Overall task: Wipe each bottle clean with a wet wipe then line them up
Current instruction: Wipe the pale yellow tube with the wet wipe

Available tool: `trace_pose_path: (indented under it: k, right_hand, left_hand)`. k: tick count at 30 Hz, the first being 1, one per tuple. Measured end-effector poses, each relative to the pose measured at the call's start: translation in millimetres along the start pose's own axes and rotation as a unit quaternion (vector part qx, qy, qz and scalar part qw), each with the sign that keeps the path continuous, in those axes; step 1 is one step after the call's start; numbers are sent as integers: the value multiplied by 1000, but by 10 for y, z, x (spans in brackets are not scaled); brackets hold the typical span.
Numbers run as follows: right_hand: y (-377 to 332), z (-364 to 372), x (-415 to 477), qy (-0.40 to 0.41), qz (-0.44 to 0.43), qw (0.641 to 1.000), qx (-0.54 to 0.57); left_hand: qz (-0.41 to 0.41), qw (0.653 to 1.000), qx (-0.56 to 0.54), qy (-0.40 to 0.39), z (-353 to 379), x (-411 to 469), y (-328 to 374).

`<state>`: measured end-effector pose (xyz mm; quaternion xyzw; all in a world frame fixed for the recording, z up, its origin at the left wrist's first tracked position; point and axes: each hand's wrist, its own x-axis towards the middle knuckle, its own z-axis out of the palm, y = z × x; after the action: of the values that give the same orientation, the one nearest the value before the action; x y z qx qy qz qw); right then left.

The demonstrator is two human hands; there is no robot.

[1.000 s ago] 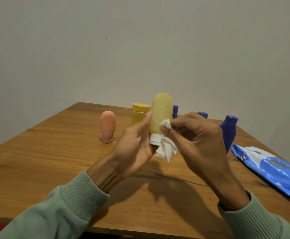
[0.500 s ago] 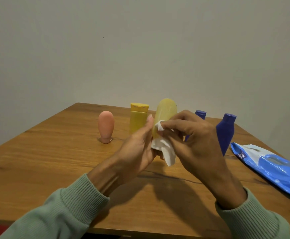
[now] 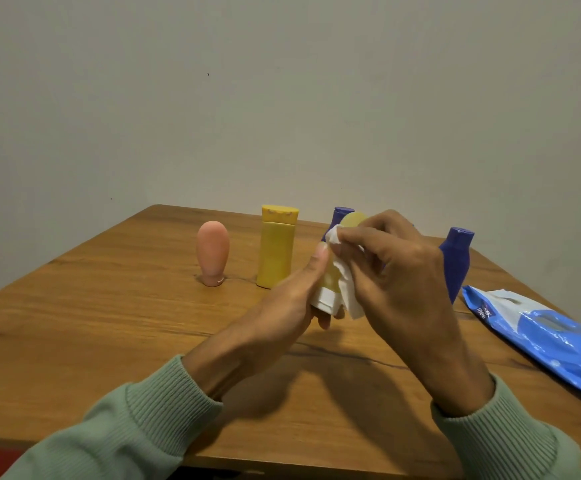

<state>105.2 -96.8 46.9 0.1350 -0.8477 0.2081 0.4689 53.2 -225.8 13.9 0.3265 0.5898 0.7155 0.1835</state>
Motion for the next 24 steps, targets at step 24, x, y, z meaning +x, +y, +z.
trace_pose_path:
  k: [24]
  right_hand:
    - [44, -96, 62, -37, 130, 978, 157]
  left_hand:
    - [46, 996, -69, 22, -124, 52, 112]
